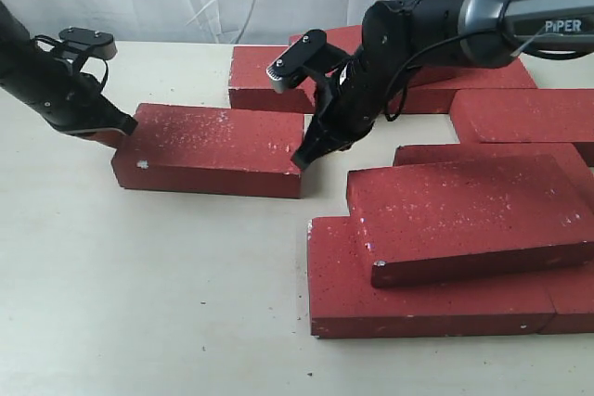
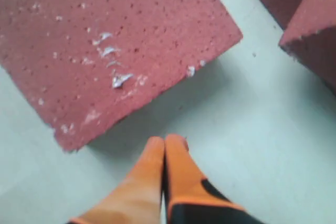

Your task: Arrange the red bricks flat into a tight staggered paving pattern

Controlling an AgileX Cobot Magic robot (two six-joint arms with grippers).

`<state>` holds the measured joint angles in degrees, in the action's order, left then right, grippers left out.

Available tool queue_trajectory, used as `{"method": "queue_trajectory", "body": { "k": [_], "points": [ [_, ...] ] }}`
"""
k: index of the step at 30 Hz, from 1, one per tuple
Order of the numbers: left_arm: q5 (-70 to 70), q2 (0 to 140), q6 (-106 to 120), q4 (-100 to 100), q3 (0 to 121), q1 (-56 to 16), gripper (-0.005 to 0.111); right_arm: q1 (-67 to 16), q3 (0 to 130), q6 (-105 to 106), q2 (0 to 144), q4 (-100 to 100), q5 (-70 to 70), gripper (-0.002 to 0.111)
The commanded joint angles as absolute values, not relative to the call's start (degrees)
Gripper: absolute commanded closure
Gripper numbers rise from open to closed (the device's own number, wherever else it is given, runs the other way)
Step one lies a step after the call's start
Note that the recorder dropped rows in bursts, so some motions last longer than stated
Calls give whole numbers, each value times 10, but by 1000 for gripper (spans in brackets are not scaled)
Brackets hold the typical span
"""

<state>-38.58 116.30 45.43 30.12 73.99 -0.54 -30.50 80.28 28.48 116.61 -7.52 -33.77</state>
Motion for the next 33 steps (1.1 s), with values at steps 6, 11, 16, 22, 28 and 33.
{"method": "queue_trajectory", "body": {
  "k": [6, 11, 16, 22, 28, 33],
  "points": [
    [-386, 1160, 450, 310, 741, -6, 107, -365, 803, 485, 1139, -271, -470, 109],
    [-398, 1175, 450, 317, 741, -6, 107, -408, 803, 510, 1174, -253, -437, 109],
    [-386, 1177, 450, 339, 741, -6, 107, -418, 803, 508, 1201, -221, -359, 109],
    [-385, 1179, 459, 367, 741, -7, 107, -401, 803, 488, 1205, -206, -316, 109],
    [-363, 1198, 475, 394, 741, -12, 107, -391, 803, 478, 1205, -199, -300, 109],
    [-372, 1198, 490, 419, 741, -13, 107, -383, 803, 457, 1205, -182, -277, 109]
  ]
}}
